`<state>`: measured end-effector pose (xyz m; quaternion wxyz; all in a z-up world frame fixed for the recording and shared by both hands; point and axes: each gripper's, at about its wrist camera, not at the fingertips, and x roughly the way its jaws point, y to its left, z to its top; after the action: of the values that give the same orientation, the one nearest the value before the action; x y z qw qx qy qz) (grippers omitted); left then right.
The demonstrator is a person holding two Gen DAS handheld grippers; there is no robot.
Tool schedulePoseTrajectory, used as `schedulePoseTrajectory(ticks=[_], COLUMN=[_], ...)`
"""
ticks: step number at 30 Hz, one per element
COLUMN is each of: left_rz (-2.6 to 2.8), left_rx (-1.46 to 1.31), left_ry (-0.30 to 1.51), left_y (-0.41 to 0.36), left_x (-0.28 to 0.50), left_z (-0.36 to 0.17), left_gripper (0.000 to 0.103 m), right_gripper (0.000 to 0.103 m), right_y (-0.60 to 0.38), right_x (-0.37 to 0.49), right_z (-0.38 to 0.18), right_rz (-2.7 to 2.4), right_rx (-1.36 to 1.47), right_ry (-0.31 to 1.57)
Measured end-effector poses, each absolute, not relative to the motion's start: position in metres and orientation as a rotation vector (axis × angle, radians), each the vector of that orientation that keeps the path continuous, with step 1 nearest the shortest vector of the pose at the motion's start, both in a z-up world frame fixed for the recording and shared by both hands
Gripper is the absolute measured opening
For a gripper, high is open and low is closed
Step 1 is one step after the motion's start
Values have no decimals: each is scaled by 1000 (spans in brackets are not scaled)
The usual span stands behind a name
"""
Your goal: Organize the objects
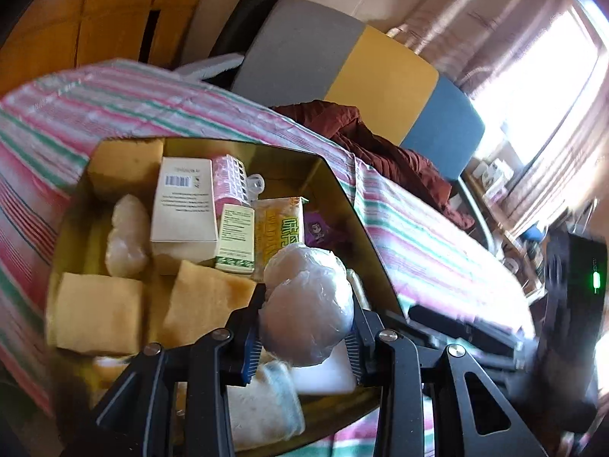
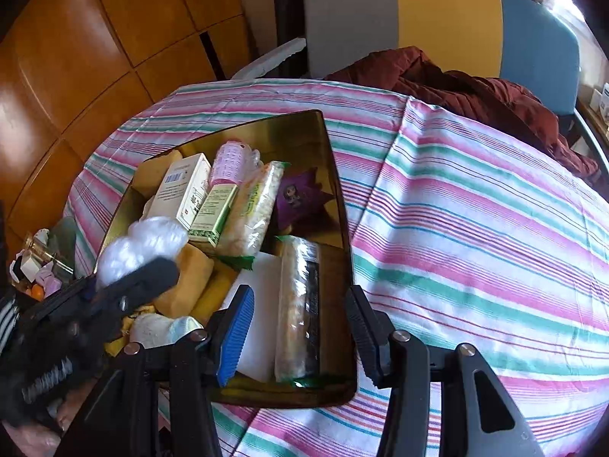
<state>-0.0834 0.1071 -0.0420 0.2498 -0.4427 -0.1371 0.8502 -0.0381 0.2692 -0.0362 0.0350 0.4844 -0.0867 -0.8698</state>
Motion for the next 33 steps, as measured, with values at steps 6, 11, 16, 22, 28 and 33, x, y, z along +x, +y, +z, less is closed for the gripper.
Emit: schedulePoseTrajectory(ticks=[6,11,16,22,28,33], left_rz=[2281,2277,2315,2404,2536,2599], left_rx=[-1269,-1304,-1258,-1190,-1135,-1162], left_ry=[-426,-416,-390,-370,-324,-338], left_y=[121,118,106,75,28,-10], left_x=[-96,-92,-85,-76,-60,-46], left_z=[-55,-62,-52,-32,-18,-24], left_gripper=[38,50,53,53,56,56], right_gripper=[51,51,51,51,51,51], right_y=[275,273,270,260,209,159], right_x=[-30,-25,-24,-22,-24,-26], right_z=[-34,-34,-39,-36,-29,-39], right_rz=[-2692,-2698,-2693,-2680,-2552,-2431], right_rx=[1472,1465,1477,1446,1348,1339], right_ry=[-314,-303,-293,-265,-129,40])
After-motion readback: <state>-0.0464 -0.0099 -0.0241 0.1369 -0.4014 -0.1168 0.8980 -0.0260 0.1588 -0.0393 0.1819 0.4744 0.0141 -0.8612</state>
